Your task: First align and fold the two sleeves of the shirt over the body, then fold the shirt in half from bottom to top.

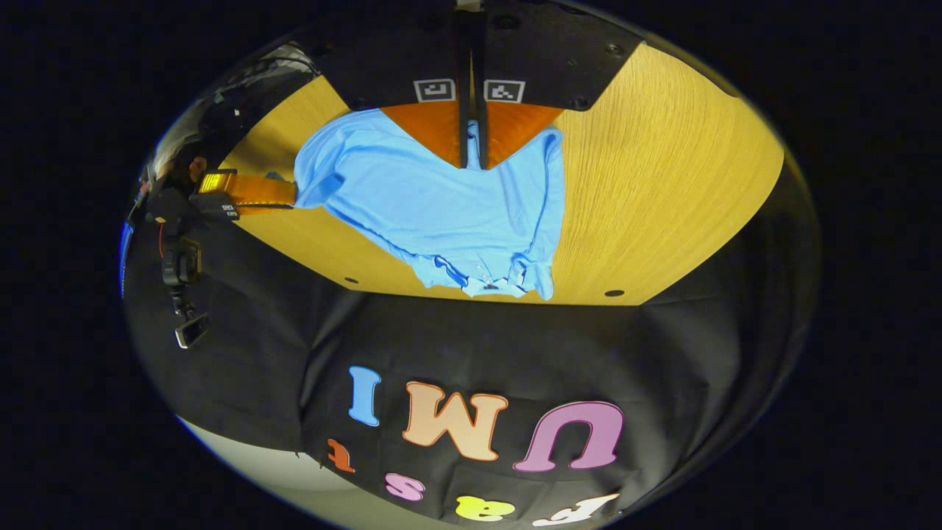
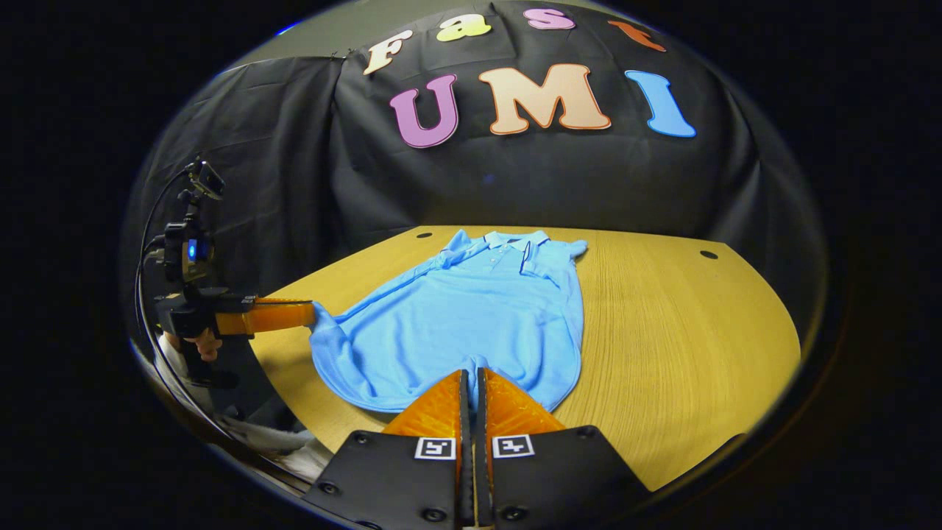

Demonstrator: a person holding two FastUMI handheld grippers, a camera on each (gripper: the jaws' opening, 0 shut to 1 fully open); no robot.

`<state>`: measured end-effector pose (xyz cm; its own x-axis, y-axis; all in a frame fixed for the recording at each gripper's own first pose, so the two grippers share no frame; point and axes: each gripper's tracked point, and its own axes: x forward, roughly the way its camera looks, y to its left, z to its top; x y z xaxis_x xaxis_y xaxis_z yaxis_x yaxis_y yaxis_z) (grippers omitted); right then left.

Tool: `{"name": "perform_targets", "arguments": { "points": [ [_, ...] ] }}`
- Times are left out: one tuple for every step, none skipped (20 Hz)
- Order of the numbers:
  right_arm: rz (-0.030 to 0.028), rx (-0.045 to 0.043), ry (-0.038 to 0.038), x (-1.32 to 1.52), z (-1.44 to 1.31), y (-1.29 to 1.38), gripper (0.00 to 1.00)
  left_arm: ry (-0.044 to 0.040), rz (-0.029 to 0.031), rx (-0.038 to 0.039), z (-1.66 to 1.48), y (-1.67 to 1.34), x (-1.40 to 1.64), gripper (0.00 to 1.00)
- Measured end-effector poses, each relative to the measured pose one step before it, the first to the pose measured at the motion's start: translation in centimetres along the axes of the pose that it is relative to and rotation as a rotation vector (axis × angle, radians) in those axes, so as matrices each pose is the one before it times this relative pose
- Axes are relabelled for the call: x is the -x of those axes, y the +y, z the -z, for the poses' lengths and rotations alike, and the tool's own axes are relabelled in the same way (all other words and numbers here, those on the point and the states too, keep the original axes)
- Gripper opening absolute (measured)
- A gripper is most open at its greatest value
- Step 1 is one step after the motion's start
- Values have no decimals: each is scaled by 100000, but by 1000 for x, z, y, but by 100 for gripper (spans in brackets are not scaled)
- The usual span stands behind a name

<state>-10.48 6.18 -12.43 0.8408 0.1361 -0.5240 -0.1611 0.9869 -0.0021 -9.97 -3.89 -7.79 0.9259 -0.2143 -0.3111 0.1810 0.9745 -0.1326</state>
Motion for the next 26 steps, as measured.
{"name": "perform_targets", "arguments": {
  "points": [
    [736, 834, -327, -501, -874, -458, 4, -1018, -92, 41, -1031, 340, -484, 0],
    [755, 596, 48, -576, -804, -431, 4, -1015, -768, 415, -971, 567, -527, 0],
    [1504, -276, -56, -668, -838, -629, 4, -1341, -592, 745, -1044, 510, -582, 0],
    [676, 65, -364, -600, -871, -454, 4, -1428, -1205, 644, -1015, 598, -590, 0],
    [1544, 48, 86, -821, -857, -622, 4, -1748, -657, 581, -1102, 531, -617, 0],
    [716, -170, -91, -900, -792, -487, 4, -1174, -876, 814, -754, 623, -772, 0],
    [682, -446, 44, -899, -822, -390, 4, -1128, -405, 651, -861, 561, -706, 0],
    [505, -567, 10, -939, -843, -378, 4, -885, -748, 859, -877, 591, -863, 0],
    [566, -475, -374, -1042, -987, -369, 4, -745, -934, 857, -605, 641, -1041, 0],
    [642, -763, -574, -1056, -1009, -317, 4, -371, -1242, 1256, -578, 634, -1140, 0],
    [793, -698, -828, -1021, -1099, -376, 4, -78, -278, 1111, -507, 242, -1156, 0],
    [677, -363, -438, -1097, -938, -333, 4, -15, -95, 280, -501, 179, -1183, 0],
    [980, -1179, -408, -1018, -1004, -329, 4, 8, -501, -614, -574, 352, -1097, 0],
    [309, -894, -552, -1092, -962, -232, 4, 205, -1121, -1342, -699, 429, -1145, 0],
    [628, -1071, -363, -1059, -874, -355, 0, 71, -1119, -516, -457, 296, -1163, 0],
    [1225, -27, -20, -1200, -597, -468, 4, -482, 108, -739, -674, -57, -1143, 0],
    [1366, 622, -73, -1280, -525, -541, 4, 34, -149, -693, -579, -53, -1078, 0],
    [1803, 306, 381, -1186, -275, -632, 4, -71, -53, -801, -552, -34, -1097, 0],
    [1777, -162, 728, -1288, -265, -672, 4, -389, -376, -607, -581, 109, -1060, 0],
    [1412, -793, 696, -1138, -228, -395, 4, 228, -507, -595, -516, 50, -1062, 0],
    [610, -1151, 540, -1139, -310, -341, 4, 437, -330, -485, -230, 112, -1009, 0],
    [901, -420, 43, -1232, -193, -338, 4, 220, -554, -426, -353, 178, -1057, 0],
    [1347, 105, -170, -1091, -403, -453, 4, 950, -516, -212, 24, 172, -1171, 0],
    [1306, -54, -548, -1028, -487, -360, 4, 1292, -87, 520, 127, 216, -1212, 0],
    [929, -200, -95, -920, -330, -175, 4, 87, -974, 738, -64, 276, -1012, 0],
    [1039, 53, -83, -1265, -228, -147, 4, -408, -2252, -300, -1, 716, -1378, 0]
  ]
}}
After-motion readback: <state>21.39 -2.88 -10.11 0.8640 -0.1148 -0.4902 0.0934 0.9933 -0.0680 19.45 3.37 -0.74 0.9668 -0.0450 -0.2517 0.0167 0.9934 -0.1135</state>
